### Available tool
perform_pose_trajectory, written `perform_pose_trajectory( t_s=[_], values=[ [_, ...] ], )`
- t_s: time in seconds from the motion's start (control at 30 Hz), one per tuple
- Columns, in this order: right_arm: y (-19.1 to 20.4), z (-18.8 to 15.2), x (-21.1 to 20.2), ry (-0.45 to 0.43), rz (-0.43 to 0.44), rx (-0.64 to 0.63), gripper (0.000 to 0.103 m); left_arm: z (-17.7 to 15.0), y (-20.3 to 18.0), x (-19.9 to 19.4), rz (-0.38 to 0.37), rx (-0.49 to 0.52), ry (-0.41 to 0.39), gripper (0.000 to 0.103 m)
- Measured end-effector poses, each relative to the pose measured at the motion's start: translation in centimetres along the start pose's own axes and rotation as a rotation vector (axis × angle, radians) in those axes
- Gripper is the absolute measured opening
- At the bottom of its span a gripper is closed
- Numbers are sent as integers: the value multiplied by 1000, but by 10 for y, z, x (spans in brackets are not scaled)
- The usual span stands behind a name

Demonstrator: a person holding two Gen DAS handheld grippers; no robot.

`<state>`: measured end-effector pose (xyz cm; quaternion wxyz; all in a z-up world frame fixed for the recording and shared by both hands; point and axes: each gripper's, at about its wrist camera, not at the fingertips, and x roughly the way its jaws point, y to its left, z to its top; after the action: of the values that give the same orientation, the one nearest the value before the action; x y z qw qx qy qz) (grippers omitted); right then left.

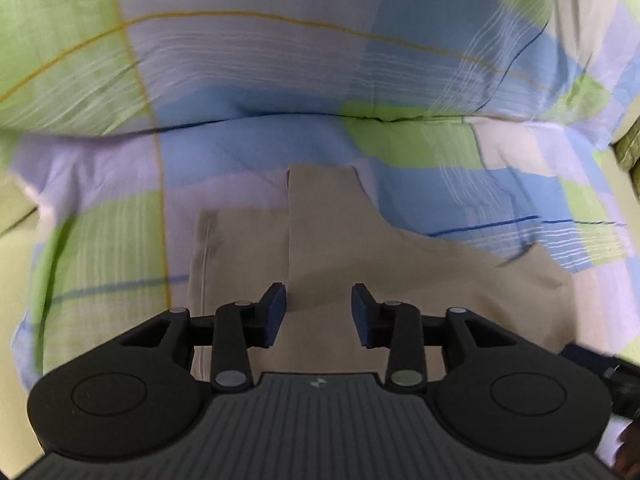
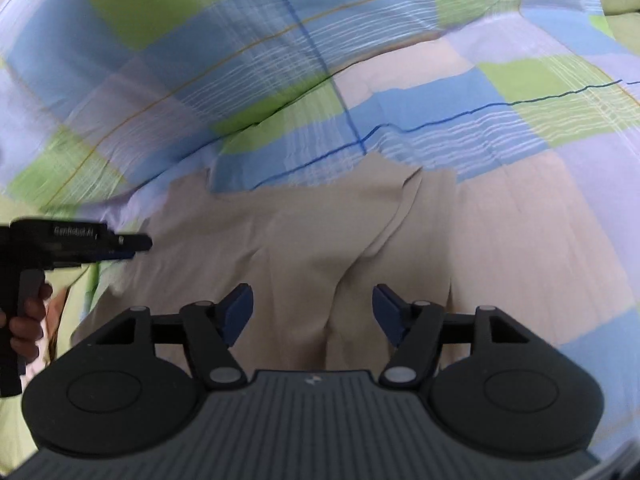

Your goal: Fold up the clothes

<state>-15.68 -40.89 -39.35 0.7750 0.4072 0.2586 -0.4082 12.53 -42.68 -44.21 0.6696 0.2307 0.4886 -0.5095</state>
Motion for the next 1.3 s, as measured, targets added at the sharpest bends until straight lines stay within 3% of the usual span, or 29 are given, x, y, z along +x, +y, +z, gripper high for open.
perform_pose_trajectory(
  t_s=[0.2,0.27,0.3,0.33,0.37,0.4,0.43,0.47,0.63,0.73,0.83,0.93,1.0,1.03,1.07,1.13,1.17,1.23,1.3],
  values=[
    [-16,16,35,15,14,156,68,18,2,24,-39,-95,-15,50],
    [-21,14,44,-14,17,200,68,20,0,25,-54,-91,-40,47],
    [-21,14,47,-27,17,206,68,20,-1,24,-61,-87,-48,39],
    [-20,16,50,-44,13,202,63,20,-2,23,-67,-82,-55,16],
    [-19,18,53,-64,7,193,55,20,-3,22,-74,-78,-63,5],
    [-19,20,55,-83,1,183,22,18,0,19,-100,-98,-66,2],
    [-18,21,56,-99,8,173,2,15,4,14,-123,-116,-77,0],
    [-17,21,56,-113,22,162,1,13,6,9,-140,-127,-90,0],
    [5,12,15,-200,176,3,1,-43,26,-74,-226,-152,-228,0],
    [33,-20,-45,-171,408,-223,1,-100,42,-131,-191,-170,-246,0],
    [49,-63,-93,-25,533,-436,1,-179,53,-189,-104,-252,-186,1],
    [49,-101,-123,128,597,-552,1,-259,51,-236,32,-340,-68,5],
    [42,-134,-138,329,661,-618,7,-300,47,-258,131,-417,-7,9],
    [40,-147,-142,405,660,-651,26,-316,46,-268,177,-456,7,10],
    [37,-162,-149,489,650,-693,35,-330,44,-276,217,-492,15,10],
    [29,-174,-166,523,642,-794,39,-349,31,-288,253,-537,13,14],
    [26,-172,-169,512,626,-812,41,-349,20,-287,217,-539,8,16],
    [13,-154,-164,479,528,-801,44,-346,-3,-283,131,-536,-3,33],
    [1,-128,-151,443,422,-748,45,-342,-30,-270,55,-472,4,37]
  ],
)
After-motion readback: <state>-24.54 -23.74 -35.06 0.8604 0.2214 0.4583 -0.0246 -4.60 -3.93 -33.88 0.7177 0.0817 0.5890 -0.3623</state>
